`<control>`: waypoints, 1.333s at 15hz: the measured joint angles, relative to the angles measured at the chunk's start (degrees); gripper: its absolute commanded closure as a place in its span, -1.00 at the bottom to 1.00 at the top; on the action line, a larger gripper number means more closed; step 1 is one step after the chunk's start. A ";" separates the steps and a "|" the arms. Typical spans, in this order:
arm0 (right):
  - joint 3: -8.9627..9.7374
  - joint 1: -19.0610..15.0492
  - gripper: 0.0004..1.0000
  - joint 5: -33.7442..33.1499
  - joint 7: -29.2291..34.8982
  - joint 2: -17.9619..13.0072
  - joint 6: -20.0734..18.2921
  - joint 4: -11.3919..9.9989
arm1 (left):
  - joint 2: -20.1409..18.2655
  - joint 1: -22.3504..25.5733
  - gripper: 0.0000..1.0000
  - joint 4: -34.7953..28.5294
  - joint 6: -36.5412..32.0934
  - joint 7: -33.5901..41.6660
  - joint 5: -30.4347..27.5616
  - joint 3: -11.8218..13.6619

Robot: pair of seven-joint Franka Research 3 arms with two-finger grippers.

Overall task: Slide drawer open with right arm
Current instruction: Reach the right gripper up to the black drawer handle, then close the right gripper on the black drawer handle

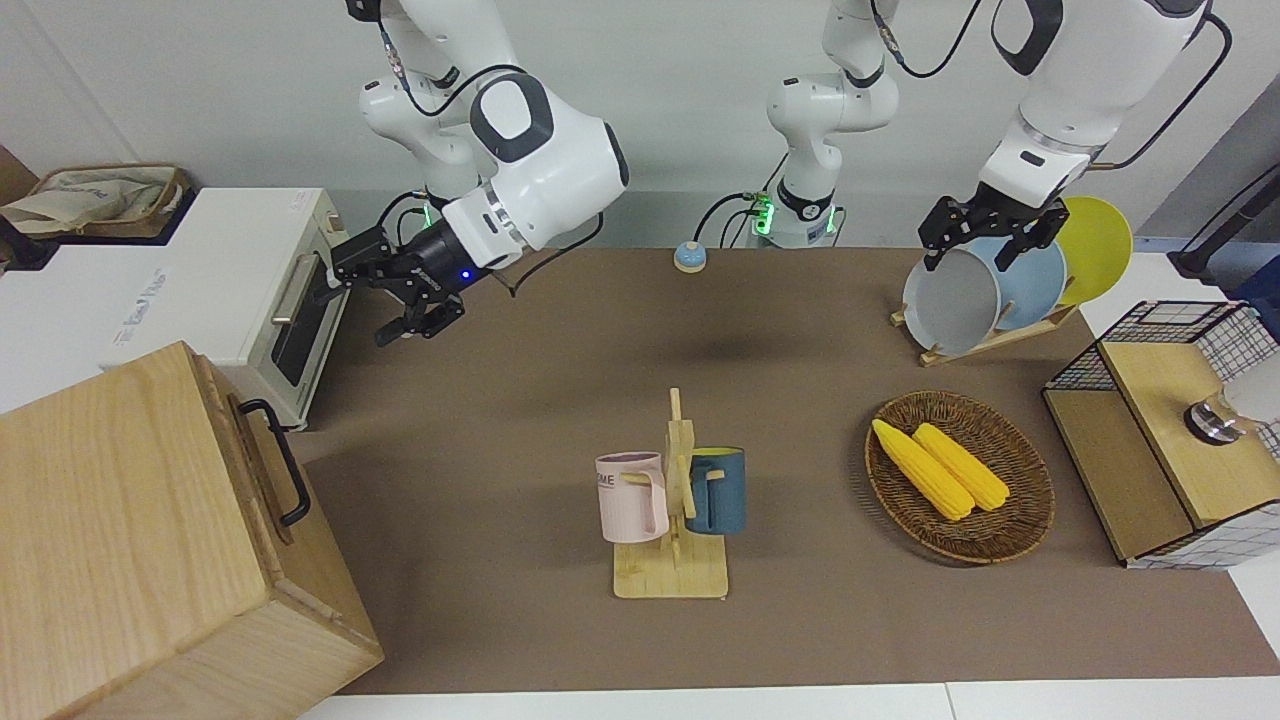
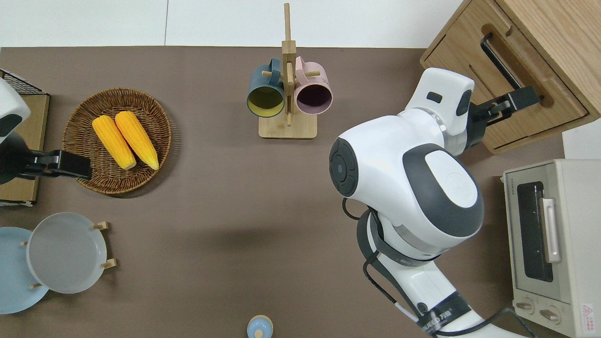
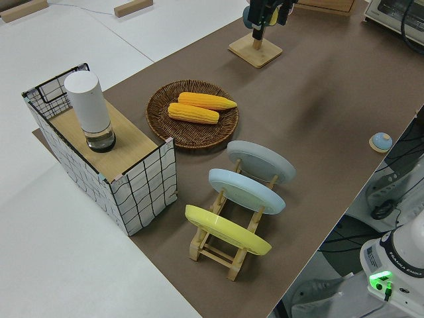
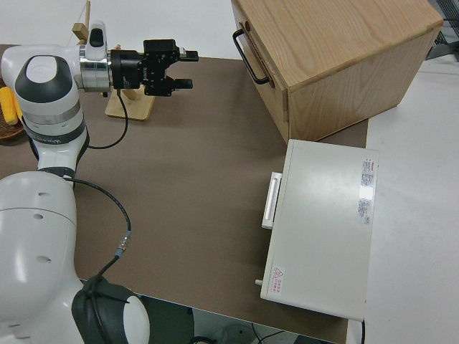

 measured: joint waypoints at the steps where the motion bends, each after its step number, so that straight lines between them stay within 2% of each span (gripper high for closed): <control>1: -0.02 0.00 -0.89 -1.58 1.06 0.42 0.78 -0.52 | 0.00 0.00 -0.99 0.00 0.00 0.00 0.00 0.00; 3: -0.12 -0.02 -0.89 -5.31 2.71 1.24 2.68 -1.54 | 0.00 0.00 -0.99 0.00 0.00 0.00 0.00 0.00; 6: -0.25 -0.14 -0.92 -10.19 4.32 2.91 3.33 -2.23 | 0.00 0.00 -0.99 0.00 0.00 0.00 0.00 0.00; 15: -1.25 -0.26 -0.94 -19.78 9.18 8.85 4.89 -2.42 | 0.00 0.00 -0.99 0.00 0.00 0.00 0.00 0.00; 20: -1.87 -0.26 -0.94 -22.71 9.94 10.66 5.33 -2.42 | 0.00 0.00 -0.99 0.00 0.00 0.00 0.00 0.00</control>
